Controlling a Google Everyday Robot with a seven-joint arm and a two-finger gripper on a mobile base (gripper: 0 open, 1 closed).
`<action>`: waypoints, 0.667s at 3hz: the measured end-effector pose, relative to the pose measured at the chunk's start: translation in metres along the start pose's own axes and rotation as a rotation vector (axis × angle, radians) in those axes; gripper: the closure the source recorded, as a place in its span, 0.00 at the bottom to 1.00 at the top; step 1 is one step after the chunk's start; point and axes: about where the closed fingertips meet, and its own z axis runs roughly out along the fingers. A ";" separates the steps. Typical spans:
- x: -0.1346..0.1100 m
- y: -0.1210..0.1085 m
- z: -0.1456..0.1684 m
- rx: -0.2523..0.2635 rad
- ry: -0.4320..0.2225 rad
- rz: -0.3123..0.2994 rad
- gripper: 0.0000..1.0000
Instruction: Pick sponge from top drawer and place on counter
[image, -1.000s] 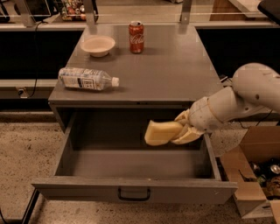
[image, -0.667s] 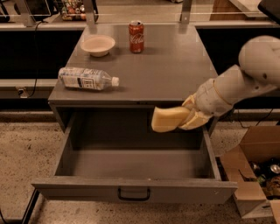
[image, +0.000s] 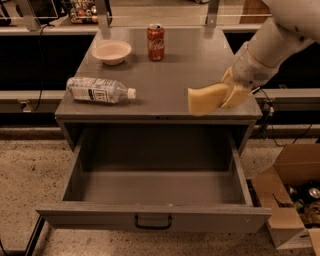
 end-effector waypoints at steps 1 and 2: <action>0.006 -0.038 -0.018 0.042 0.036 0.032 1.00; 0.005 -0.070 -0.021 0.099 0.030 0.076 1.00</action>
Offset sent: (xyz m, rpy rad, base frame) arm 0.1032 -0.0141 0.0564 0.0291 -0.1462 -0.1855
